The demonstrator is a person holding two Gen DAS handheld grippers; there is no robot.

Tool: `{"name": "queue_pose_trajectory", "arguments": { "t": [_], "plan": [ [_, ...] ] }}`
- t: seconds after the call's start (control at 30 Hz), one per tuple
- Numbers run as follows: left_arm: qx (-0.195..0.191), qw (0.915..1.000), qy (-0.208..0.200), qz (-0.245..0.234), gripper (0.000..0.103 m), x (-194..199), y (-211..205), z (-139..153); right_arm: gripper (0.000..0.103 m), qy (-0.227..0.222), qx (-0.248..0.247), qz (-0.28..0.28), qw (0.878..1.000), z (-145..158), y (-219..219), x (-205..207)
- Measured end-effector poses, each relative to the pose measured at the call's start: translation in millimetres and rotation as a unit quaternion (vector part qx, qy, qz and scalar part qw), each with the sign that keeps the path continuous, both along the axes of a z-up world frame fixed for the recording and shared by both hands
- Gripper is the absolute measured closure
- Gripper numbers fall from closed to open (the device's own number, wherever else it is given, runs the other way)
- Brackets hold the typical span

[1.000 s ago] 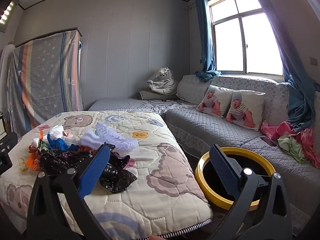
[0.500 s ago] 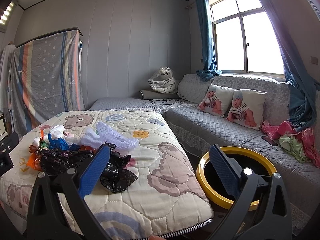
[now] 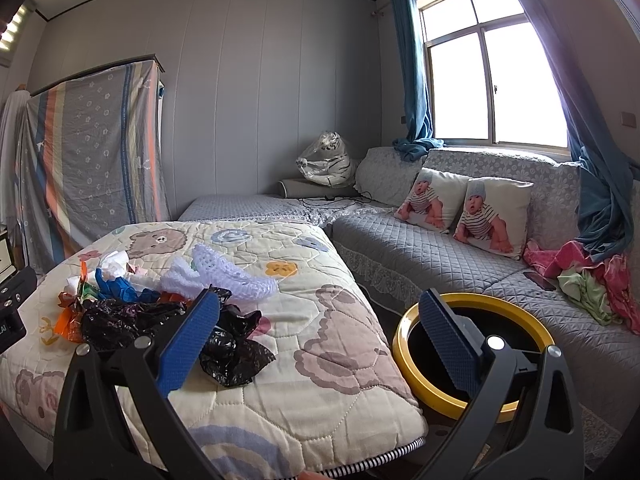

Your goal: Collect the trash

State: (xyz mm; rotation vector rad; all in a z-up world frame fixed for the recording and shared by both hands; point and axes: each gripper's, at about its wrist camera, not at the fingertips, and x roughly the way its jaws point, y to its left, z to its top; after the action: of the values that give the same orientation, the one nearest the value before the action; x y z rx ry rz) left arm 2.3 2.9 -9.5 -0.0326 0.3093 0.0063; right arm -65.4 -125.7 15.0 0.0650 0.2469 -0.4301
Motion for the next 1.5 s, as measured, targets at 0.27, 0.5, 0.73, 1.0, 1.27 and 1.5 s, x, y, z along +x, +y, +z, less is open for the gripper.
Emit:
{"name": "queue_pose_trajectory", "arguments": {
  "t": [0.27, 0.5, 0.73, 1.0, 1.27, 1.5],
  "plan": [
    [0.001, 1.0000, 0.001, 0.000, 0.007, 0.1, -0.4, 0.3, 0.007, 0.001, 0.003, 0.004, 1.000, 0.6, -1.3, 0.9],
    [0.001, 1.0000, 0.001, 0.000, 0.007, -1.0, -1.2, 0.3, 0.007, 0.001, 0.005, 0.004, 1.000, 1.1, -3.2, 2.1],
    [0.001, 1.0000, 0.002, 0.000, 0.007, -0.8, -1.1, 0.3, 0.007, 0.002, 0.005, 0.003, 1.000, 1.0, -2.8, 2.6],
    [0.001, 1.0000, 0.003, -0.001, 0.007, -0.3, -0.9, -0.4, 0.007, 0.002, 0.006, 0.002, 1.000, 0.5, -3.1, 2.9],
    [0.001, 1.0000, 0.004, 0.000, 0.007, 1.1, -0.3, -1.5, 0.007, 0.002, 0.006, 0.002, 1.000, -0.3, -2.5, 3.9],
    [0.000, 1.0000, 0.004, 0.001, 0.007, 1.4, 0.1, -2.0, 0.007, -0.001, 0.009, 0.002, 1.000, -0.7, -2.9, 2.7]
  ]
}}
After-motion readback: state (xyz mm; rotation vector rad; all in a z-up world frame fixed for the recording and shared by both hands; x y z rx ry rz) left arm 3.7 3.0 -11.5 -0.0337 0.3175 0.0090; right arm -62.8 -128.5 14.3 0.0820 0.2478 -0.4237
